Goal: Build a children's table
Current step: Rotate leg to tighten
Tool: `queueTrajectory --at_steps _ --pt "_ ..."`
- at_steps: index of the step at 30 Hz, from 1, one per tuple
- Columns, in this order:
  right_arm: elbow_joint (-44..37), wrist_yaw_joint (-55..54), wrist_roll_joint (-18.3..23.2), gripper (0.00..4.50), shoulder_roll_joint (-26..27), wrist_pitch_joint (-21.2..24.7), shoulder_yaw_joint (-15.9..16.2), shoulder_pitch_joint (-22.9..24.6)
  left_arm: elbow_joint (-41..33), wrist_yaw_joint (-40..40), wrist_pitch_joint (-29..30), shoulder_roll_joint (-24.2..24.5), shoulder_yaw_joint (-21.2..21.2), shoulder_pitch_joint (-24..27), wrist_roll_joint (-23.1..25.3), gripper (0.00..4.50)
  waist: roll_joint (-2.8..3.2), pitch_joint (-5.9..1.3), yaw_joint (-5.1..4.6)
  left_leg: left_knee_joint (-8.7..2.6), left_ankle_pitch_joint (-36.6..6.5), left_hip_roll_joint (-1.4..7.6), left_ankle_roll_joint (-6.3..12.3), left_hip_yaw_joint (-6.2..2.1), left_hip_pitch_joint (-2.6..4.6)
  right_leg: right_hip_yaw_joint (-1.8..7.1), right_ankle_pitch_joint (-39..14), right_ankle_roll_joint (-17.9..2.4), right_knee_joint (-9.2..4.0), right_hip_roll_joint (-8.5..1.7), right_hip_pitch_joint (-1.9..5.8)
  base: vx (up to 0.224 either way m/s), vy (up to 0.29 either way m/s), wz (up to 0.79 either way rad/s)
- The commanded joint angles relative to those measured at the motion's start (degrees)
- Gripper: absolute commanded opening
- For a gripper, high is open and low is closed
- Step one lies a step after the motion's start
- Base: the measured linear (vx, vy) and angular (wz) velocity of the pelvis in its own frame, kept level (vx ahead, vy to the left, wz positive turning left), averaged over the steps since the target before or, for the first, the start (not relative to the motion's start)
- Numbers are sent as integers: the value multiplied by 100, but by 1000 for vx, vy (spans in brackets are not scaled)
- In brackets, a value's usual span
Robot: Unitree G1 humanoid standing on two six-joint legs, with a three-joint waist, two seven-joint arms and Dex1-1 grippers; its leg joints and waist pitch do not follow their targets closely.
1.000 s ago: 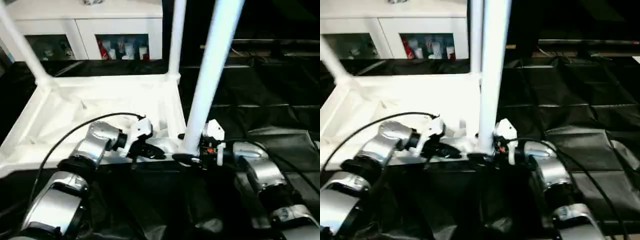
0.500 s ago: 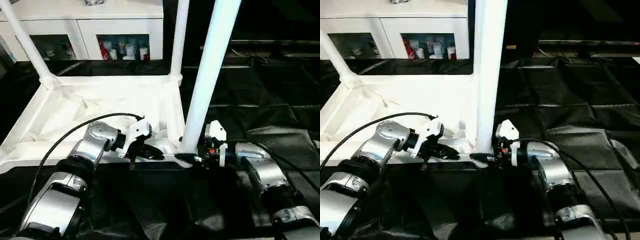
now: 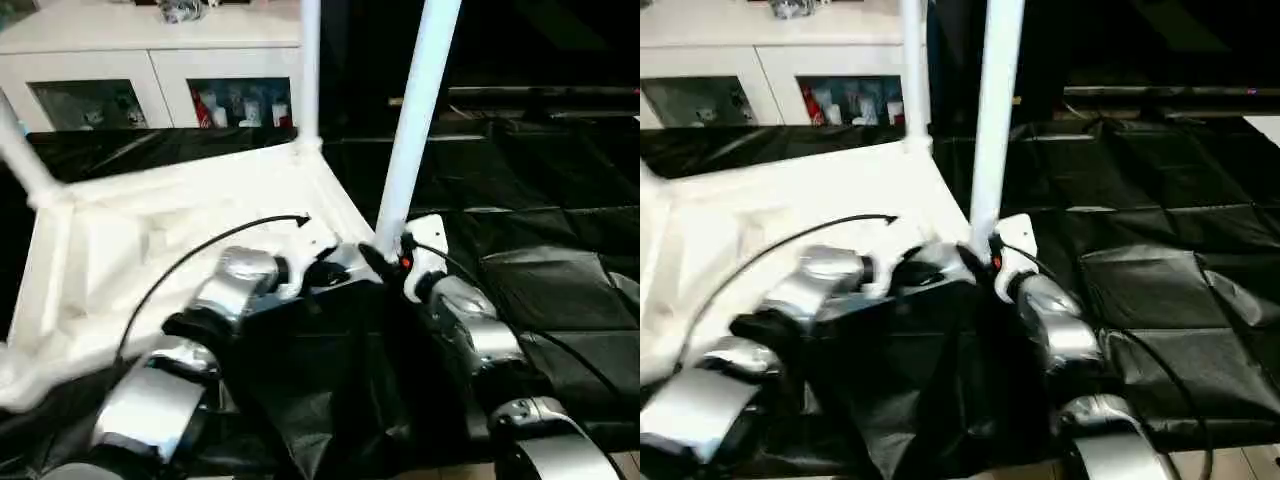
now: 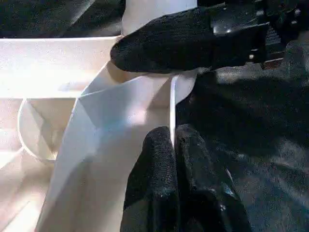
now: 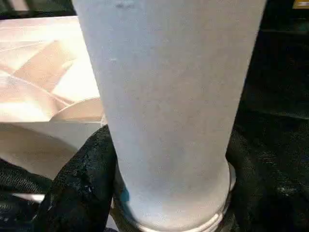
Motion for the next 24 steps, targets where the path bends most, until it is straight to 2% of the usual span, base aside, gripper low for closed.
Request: queueTrajectory --at_steps 1,3,4,5,6,8,10,14,16,17,19,22,24 --pt "196 348 -281 329 194 23 412 80 49 -67 -48 -336 -119 -79 -99 0 -56 -285 -22 -561 -2502 404 -309 -328 216 252 -2258 -900 -569 -398 38 0 0 0" --pt "44 835 -215 345 56 -137 485 83 33 -284 -89 -224 -146 -62 -96 0 -57 -309 -1 -566 -2090 416 -183 -304 174 250 -1609 -1008 -514 -369 75 0 0 0" --pt "12 941 -196 365 22 -158 496 86 23 -344 -103 -195 -152 -54 -99 0 -58 -302 -1 -563 -2062 411 -147 -292 170 249 -1535 -1039 -513 -364 76 0 0 0" --pt "12 941 -196 365 22 -158 496 86 23 -344 -103 -195 -152 -54 -99 0 -61 -305 -2 -555 -1964 407 -91 -292 141 245 -1457 -1084 -495 -375 109 0 0 0" --pt "-73 1260 -131 365 -81 -197 528 104 -16 -533 -108 -126 -169 -28 -122 0 -85 -310 2 -549 -1908 407 -49 -285 136 243 -1422 -1103 -491 -379 117 0 0 0" --pt "-234 1891 -145 365 -370 -359 689 173 -130 -1021 -197 36 -239 52 -166 0 -81 -320 32 -524 -1723 412 59 -277 130 234 -1277 -1167 -471 -381 134 0 0 0" --pt "-346 2499 -102 365 -669 -509 787 233 -251 -1568 -165 201 -294 152 -190 0 -85 -338 64 -483 -1409 416 253 -260 85 220 -953 -1245 -421 -375 170 0 0 0" --pt "-482 3038 48 365 -922 -517 779 273 -371 -2046 -234 390 -369 262 -229 0 -77 -373 105 -422 -955 435 521 -229 103 197 -94 -1551 -309 -344 154 0 0 0" --pt "-544 3360 135 365 -1079 -513 763 289 -445 -2276 -243 486 -365 316 -291 0 -85 -388 149 -392 -829 433 620 -229 92 193 105 -1603 -277 -357 178 0 0 0" --pt "-560 3682 199 365 -1217 -516 699 283 -510 -2476 -237 577 -337 358 -356 0 -81 -384 146 -388 -800 436 678 -222 87 188 170 -1624 -269 -349 165 0 0 0" --pt "-545 3905 253 365 -1298 -516 627 254 -544 -2607 -234 651 -311 379 -400 0 -76 -369 147 -399 -904 442 661 -223 94 184 -28 -1635 -290 -349 150 0 0 0" --pt "-543 4172 322 365 -1375 -504 606 222 -624 -2872 -185 755 -304 422 -471 0 -72 -347 146 -443 -1222 456 483 -236 104 193 -507 -1596 -330 -363 154 0 0 0" --pt "-547 4335 351 341 -1429 -466 676 230 -677 -2986 -173 811 -291 449 -498 0 -78 -343 142 -455 -1311 458 399 -236 113 199 -606 -1581 -339 -361 150 0 0 0"
